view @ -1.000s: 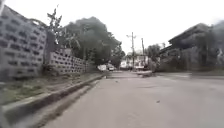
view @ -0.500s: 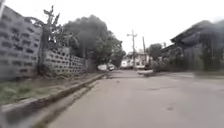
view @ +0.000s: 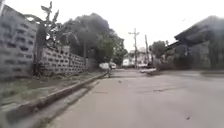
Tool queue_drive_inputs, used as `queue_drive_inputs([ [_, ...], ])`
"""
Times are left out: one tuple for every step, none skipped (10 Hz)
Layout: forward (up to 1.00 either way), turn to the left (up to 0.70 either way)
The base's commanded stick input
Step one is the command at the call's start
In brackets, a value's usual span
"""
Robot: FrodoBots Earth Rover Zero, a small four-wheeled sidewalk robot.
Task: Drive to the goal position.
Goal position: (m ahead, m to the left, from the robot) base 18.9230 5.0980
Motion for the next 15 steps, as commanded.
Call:
queue_drive_inputs([
  [0.7, -0.35],
  [0.7, -0.35],
  [0.7, -0.26],
  [0.7, 0.0],
  [0.7, 0.0],
  [0.7, 0.0],
  [0.7, 0.0],
  [0.7, 0.0],
  [0.7, 0.0],
  [0.7, 0.0],
  [0.7, 0.0],
  [0.7, 0.0],
  [0.7, 0.0],
  [0.7, 0.0],
  [0.7, 0.0],
])
